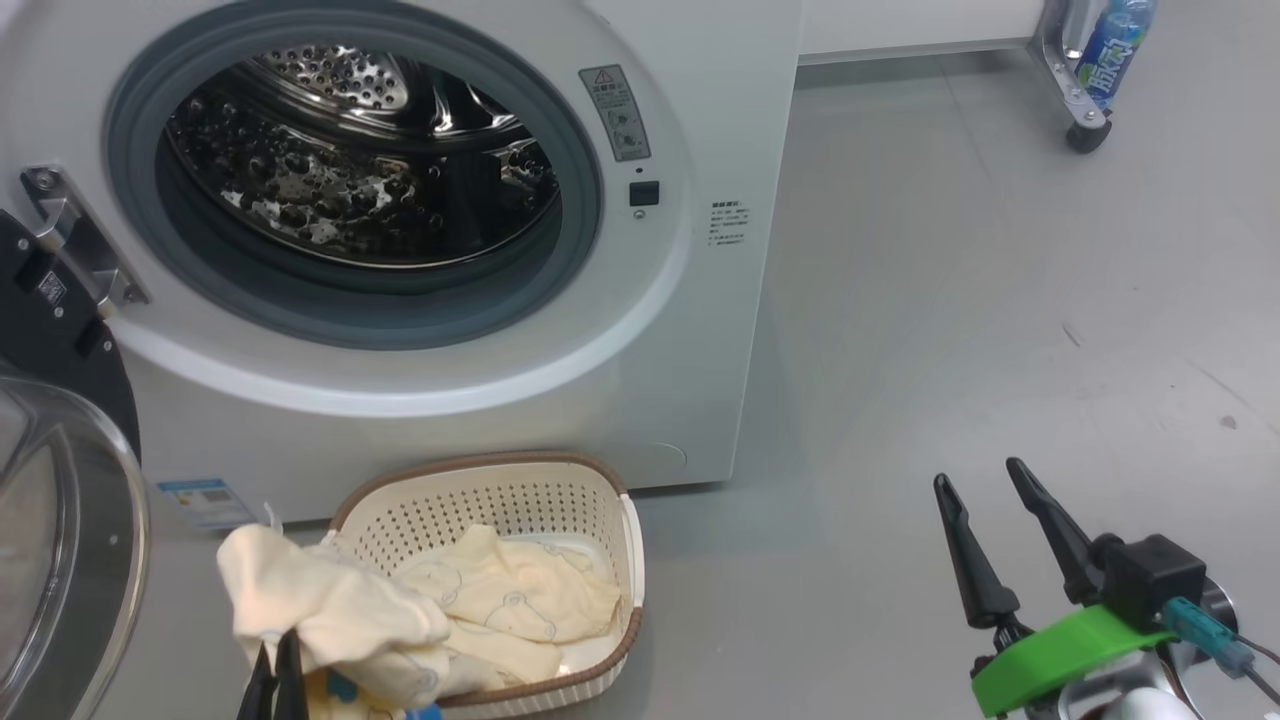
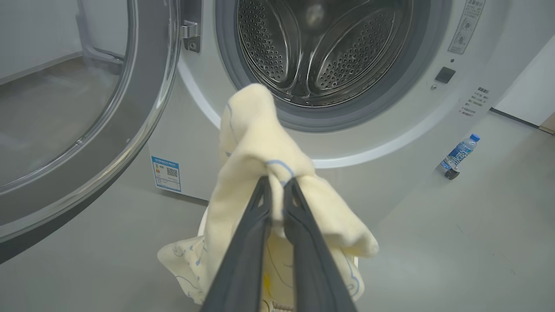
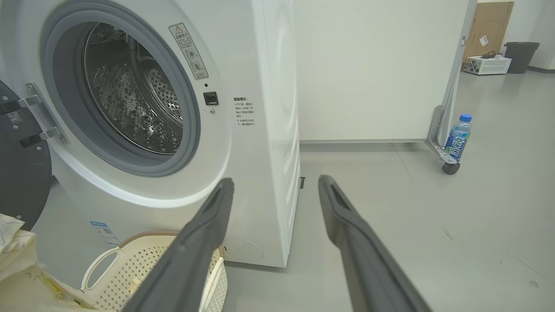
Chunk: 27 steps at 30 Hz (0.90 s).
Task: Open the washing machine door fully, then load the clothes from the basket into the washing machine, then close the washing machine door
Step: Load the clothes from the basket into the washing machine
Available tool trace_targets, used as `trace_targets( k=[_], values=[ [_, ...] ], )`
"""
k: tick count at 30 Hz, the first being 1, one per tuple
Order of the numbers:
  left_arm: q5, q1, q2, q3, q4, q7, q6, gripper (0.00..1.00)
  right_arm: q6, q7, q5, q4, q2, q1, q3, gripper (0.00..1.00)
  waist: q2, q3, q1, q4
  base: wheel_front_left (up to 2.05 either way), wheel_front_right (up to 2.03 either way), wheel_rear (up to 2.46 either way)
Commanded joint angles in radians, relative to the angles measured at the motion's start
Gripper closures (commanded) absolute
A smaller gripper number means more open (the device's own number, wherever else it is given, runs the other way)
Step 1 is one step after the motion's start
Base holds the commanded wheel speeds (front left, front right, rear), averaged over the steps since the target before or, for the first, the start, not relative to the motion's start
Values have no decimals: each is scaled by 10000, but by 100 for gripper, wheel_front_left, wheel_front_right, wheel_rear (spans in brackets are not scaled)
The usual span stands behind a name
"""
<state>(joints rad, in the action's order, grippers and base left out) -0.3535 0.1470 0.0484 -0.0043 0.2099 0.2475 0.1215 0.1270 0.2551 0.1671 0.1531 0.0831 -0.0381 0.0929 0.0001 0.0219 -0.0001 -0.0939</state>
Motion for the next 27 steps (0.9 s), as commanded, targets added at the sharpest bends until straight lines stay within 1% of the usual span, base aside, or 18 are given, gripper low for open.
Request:
trace_targets(
  k=[1, 16, 22, 27],
  values=[
    [-77, -186, 20, 357, -438, 143, -75, 100, 37, 67, -18, -320, 162, 163, 137, 0, -1, -41, 1, 2, 0, 0, 0],
    [-7, -143, 19, 337, -643, 143, -118, 100, 37, 67, 4, -338, 81, 191, 261, 0, -1, 18, 1, -199, 0, 0, 0],
    [163, -413, 19, 228, -677, 143, -79, 100, 37, 67, 1, -342, 26, 297, 307, 0, -1, 305, 1, -260, 0, 0, 0],
    [394, -981, 19, 119, -673, 143, -16, 100, 37, 67, 3, -288, -41, 473, 338, 0, -1, 680, 1, -303, 0, 0, 0]
  ],
)
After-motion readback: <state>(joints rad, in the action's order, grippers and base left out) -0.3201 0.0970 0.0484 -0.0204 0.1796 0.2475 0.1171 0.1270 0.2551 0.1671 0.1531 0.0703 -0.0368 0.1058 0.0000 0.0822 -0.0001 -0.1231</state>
